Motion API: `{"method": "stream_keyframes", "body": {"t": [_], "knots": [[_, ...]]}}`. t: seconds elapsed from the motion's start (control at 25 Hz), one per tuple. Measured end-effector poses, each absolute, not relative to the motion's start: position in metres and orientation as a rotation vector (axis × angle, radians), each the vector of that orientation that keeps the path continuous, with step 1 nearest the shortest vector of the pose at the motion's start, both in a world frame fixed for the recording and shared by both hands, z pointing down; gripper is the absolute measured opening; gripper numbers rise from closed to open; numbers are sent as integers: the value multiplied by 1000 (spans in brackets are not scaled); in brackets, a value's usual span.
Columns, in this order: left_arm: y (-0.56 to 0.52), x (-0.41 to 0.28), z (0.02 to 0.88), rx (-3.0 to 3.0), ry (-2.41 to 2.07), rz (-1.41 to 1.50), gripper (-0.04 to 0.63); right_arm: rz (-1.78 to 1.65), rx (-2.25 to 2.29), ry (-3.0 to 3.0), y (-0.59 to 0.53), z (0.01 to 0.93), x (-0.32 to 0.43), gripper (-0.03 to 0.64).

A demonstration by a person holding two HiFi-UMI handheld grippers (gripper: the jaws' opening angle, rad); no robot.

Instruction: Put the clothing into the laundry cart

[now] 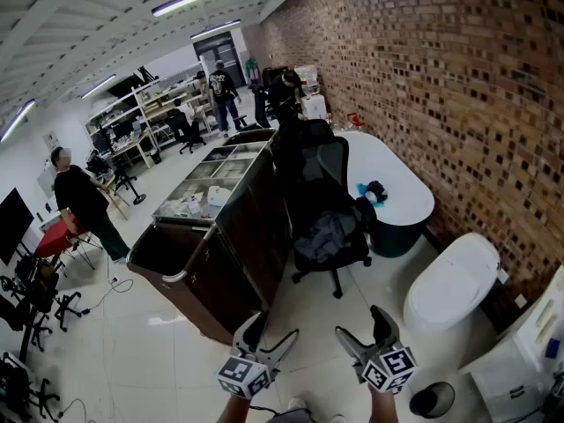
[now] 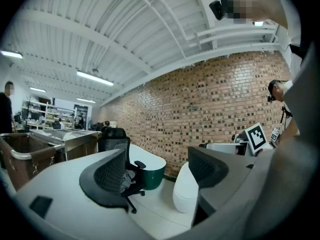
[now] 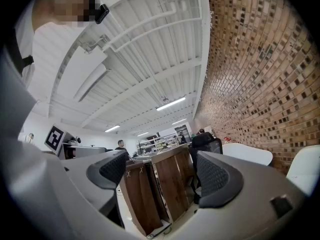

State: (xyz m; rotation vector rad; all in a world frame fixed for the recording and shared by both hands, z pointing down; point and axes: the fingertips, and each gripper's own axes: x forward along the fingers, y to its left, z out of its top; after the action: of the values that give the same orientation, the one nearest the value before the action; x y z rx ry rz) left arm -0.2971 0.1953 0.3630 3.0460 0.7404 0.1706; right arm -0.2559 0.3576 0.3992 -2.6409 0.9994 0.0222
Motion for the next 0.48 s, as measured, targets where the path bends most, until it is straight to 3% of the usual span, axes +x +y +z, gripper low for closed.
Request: {"method": "stream_keyframes", "body": {"t": [0.48], "knots": [[194,-207,404,2993,775,117,370,-44,-2722,945,375,422,-189,451]]}}
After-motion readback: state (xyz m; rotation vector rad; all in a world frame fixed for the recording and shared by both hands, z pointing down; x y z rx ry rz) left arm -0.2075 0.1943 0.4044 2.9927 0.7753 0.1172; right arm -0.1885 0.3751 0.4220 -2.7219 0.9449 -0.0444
